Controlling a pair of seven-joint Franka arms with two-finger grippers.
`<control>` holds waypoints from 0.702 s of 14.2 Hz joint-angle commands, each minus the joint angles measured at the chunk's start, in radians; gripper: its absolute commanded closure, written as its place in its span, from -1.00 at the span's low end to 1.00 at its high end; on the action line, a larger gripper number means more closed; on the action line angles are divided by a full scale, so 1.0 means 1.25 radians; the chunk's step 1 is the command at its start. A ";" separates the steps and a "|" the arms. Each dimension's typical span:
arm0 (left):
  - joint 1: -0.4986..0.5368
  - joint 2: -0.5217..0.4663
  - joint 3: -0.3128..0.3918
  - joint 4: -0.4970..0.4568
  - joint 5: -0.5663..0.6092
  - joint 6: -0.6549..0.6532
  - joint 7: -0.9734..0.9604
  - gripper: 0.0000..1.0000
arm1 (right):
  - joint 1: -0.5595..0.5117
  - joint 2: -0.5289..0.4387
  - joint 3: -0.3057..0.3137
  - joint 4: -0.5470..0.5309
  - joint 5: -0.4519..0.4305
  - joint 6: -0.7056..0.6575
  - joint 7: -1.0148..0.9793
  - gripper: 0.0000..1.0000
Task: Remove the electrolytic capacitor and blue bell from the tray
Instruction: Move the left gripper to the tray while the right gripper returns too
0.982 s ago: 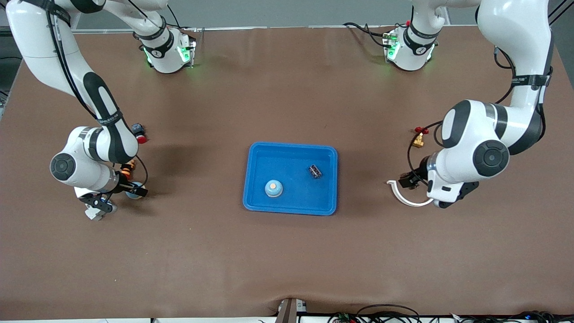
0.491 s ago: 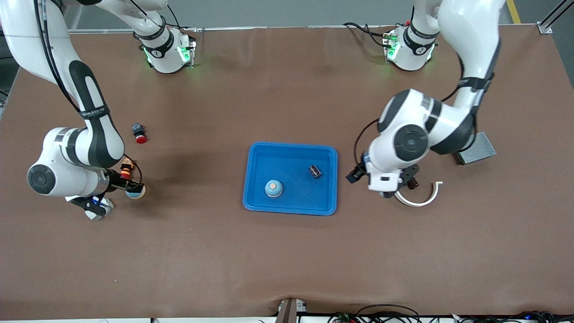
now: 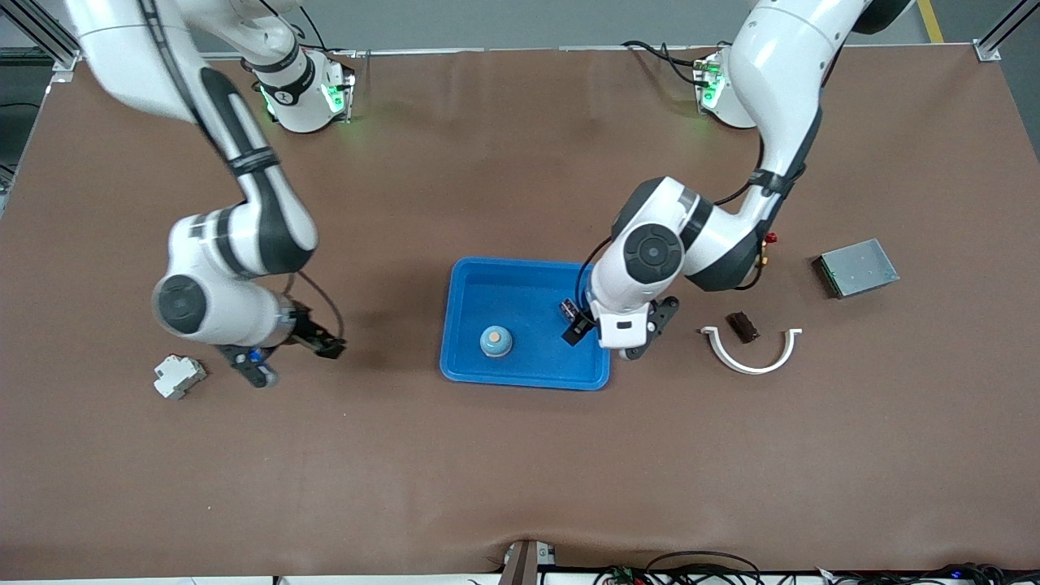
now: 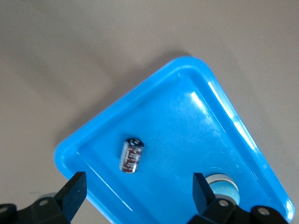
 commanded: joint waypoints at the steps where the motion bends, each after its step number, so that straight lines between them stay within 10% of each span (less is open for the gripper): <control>1: -0.024 0.049 0.011 0.020 0.044 0.049 -0.067 -1.00 | 0.088 0.033 -0.007 0.064 0.017 0.034 0.182 -1.00; 10: -0.034 0.099 0.012 0.013 0.098 0.107 -0.174 -1.00 | 0.253 0.203 -0.013 0.206 0.004 0.140 0.467 -1.00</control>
